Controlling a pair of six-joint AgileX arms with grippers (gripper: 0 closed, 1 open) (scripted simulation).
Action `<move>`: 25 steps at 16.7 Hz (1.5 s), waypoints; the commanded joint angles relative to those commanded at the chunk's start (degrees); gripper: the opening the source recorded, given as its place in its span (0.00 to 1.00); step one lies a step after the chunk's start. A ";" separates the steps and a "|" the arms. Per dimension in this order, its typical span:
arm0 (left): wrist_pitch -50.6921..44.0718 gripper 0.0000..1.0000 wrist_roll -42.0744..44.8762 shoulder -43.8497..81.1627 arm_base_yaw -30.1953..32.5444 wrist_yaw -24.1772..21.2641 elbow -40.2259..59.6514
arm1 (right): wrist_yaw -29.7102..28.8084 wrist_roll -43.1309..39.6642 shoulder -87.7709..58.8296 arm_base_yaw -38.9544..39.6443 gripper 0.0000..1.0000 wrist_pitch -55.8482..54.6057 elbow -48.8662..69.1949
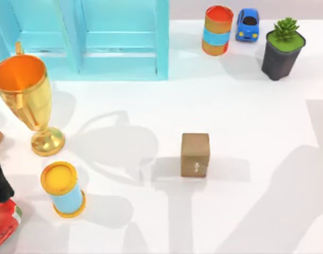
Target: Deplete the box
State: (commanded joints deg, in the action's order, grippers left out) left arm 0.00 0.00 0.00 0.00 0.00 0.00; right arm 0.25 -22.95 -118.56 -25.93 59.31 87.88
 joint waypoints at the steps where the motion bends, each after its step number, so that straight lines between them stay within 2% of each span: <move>1: 0.00 1.00 0.00 0.00 0.00 0.00 0.00 | 0.00 0.00 0.00 0.00 0.17 0.00 0.00; 3: 0.00 1.00 0.00 0.00 0.00 0.00 0.00 | 0.00 0.00 0.00 0.00 0.02 0.00 0.00; 4: 0.00 1.00 0.00 0.00 0.00 0.00 0.00 | 0.00 0.00 0.00 0.00 0.00 0.00 0.00; 14: 0.00 1.00 0.00 0.00 0.00 0.00 0.00 | 0.65 0.04 0.48 -0.37 0.00 0.85 0.77; 20: 0.00 1.00 0.00 0.00 0.00 0.00 0.00 | 6.51 -0.54 5.88 -3.43 0.00 10.57 13.28; 25: 0.00 1.00 0.00 0.00 0.00 0.00 0.00 | 4.18 -0.96 4.39 -2.32 0.00 21.70 24.99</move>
State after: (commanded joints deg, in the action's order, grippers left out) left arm 0.00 0.00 0.00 0.00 0.00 0.00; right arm 4.44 -23.91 -114.17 -28.25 81.01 112.87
